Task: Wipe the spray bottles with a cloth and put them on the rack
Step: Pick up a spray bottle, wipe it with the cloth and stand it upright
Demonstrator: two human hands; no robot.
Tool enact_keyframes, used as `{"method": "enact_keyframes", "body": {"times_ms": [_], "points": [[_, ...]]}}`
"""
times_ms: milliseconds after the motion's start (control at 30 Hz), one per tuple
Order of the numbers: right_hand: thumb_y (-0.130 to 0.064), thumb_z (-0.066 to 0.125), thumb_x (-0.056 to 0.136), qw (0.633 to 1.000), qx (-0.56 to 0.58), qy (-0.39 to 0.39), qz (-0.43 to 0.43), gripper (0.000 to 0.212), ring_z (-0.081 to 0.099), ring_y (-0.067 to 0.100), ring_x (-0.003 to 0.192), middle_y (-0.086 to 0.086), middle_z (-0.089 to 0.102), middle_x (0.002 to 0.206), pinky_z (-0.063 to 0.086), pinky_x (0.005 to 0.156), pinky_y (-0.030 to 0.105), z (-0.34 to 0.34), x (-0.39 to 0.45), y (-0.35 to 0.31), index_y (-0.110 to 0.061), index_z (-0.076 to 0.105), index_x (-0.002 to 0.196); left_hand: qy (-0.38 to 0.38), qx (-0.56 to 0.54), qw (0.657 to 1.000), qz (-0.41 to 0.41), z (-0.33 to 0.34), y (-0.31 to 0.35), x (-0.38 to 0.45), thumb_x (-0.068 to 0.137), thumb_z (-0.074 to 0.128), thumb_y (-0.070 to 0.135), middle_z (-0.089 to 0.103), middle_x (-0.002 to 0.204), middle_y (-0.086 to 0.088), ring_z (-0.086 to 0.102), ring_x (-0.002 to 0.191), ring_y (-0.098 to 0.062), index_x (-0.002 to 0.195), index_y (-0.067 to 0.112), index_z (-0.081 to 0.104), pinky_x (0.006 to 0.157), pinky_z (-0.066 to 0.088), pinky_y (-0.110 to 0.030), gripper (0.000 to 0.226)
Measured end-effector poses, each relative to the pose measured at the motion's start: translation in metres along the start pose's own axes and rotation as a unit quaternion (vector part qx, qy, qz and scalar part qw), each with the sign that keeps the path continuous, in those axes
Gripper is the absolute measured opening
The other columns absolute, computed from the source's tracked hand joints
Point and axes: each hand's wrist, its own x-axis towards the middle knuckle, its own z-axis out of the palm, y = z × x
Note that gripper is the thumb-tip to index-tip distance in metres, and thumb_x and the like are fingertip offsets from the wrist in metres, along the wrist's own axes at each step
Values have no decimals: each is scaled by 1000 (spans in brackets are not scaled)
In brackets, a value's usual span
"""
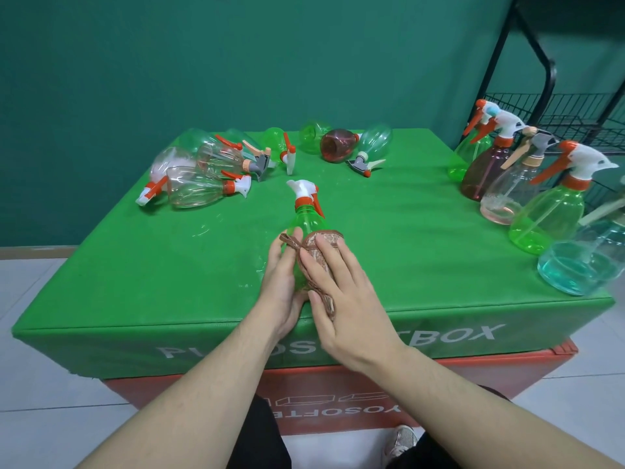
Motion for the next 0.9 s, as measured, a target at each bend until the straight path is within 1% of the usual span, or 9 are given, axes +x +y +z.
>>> {"method": "enact_keyframes", "body": {"times_ms": [167, 233, 300, 400, 533, 633, 733, 800, 900], "points": [[-30, 35, 101, 999, -5, 31, -6, 55, 18, 32, 153, 8, 31, 163, 20, 125, 48, -6, 16, -2, -15, 43, 153, -14, 43, 999, 4, -2, -4, 2, 105, 51, 47, 68, 134, -8, 63, 128, -27, 142, 18, 56, 102, 51, -50, 47], [-28, 36, 101, 999, -5, 40, -11, 53, 23, 32, 151, 8, 37, 160, 21, 124, 47, -9, 26, -2, -13, 47, 150, -24, 44, 999, 2, -4, -5, 4, 105, 48, 54, 64, 141, -7, 60, 133, -26, 145, 19, 55, 107, 49, -53, 53], [-27, 36, 100, 998, 0, 55, -13, 52, 28, 31, 148, 9, 42, 156, 22, 124, 44, -10, 35, -4, -11, 51, 147, -28, 41, 999, 5, -4, -4, 4, 104, 48, 57, 62, 144, -3, 59, 133, -22, 147, 22, 53, 101, 52, -47, 56], [-32, 34, 100, 997, 36, 51, 34, 54, 32, 24, 146, 6, 44, 154, 21, 125, 34, -15, 48, -7, -14, 50, 148, -41, 42, 998, 12, -1, 0, 1, 104, 48, 52, 67, 137, 4, 66, 123, -12, 145, 26, 54, 81, 59, -33, 49], [-37, 32, 105, 987, 85, -20, 136, 52, 28, 15, 148, -3, 32, 163, 16, 122, 23, -28, 70, -4, -23, 40, 155, -56, 46, 997, -4, 0, 2, -3, 98, 52, 47, 76, 115, 11, 75, 93, -7, 142, 27, 53, 65, 61, -43, 48], [-34, 33, 109, 981, 104, -43, 159, 50, 23, 14, 152, -2, 24, 167, 13, 122, 23, -29, 77, -2, -22, 38, 157, -59, 45, 997, -13, 1, 3, -3, 88, 58, 50, 76, 114, 8, 76, 89, -10, 142, 26, 53, 62, 61, -43, 59], [-36, 32, 107, 981, 112, -30, 153, 52, 20, 14, 153, 1, 21, 168, 12, 125, 27, -23, 69, -2, -21, 39, 156, -50, 47, 998, -15, -1, 1, 0, 99, 56, 42, 74, 124, 4, 75, 94, -13, 145, 25, 52, 71, 60, -47, 50], [-38, 30, 103, 984, 109, -21, 142, 56, 19, 13, 153, 1, 21, 168, 15, 126, 30, -21, 61, -1, -22, 39, 156, -49, 51, 997, -17, -3, -2, 2, 101, 56, 39, 72, 128, 1, 74, 98, -14, 147, 25, 51, 71, 59, -43, 49], [-39, 29, 102, 988, 98, -6, 115, 58, 18, 14, 154, 2, 22, 167, 19, 126, 39, -18, 46, 1, -22, 37, 156, -46, 57, 997, -10, -3, -3, 2, 103, 55, 33, 75, 122, 2, 75, 99, -14, 146, 27, 52, 67, 58, -35, 44]]}}
